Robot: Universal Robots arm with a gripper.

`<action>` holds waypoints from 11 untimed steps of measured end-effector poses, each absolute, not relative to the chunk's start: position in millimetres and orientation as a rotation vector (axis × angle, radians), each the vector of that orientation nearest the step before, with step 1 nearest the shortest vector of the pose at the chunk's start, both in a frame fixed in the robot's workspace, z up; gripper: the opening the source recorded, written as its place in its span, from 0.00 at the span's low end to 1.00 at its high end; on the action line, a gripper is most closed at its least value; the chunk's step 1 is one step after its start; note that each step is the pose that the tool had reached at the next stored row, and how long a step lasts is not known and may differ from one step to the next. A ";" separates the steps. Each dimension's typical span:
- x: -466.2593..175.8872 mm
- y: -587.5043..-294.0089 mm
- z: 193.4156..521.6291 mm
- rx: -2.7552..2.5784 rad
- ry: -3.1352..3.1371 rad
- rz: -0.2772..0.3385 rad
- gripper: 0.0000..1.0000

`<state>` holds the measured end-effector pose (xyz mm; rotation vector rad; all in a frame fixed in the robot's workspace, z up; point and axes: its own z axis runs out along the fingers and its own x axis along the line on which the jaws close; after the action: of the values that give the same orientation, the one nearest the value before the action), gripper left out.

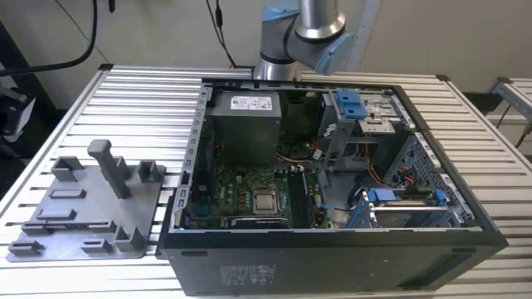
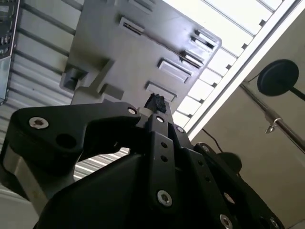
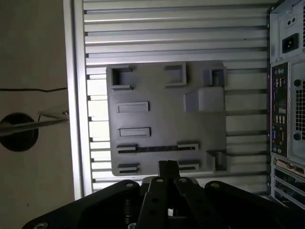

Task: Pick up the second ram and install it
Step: 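Reach for the second ram, then pick up the second ram and move it above second insertion slot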

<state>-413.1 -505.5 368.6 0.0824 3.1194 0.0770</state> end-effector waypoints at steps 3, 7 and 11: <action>-416.3 -505.9 368.1 0.078 3.120 0.077 0.11; -416.4 -505.9 368.1 0.078 3.120 0.077 0.11; -416.7 -505.9 368.1 0.078 3.119 0.077 0.11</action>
<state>-416.7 -505.9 368.1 0.0777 3.1195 0.0772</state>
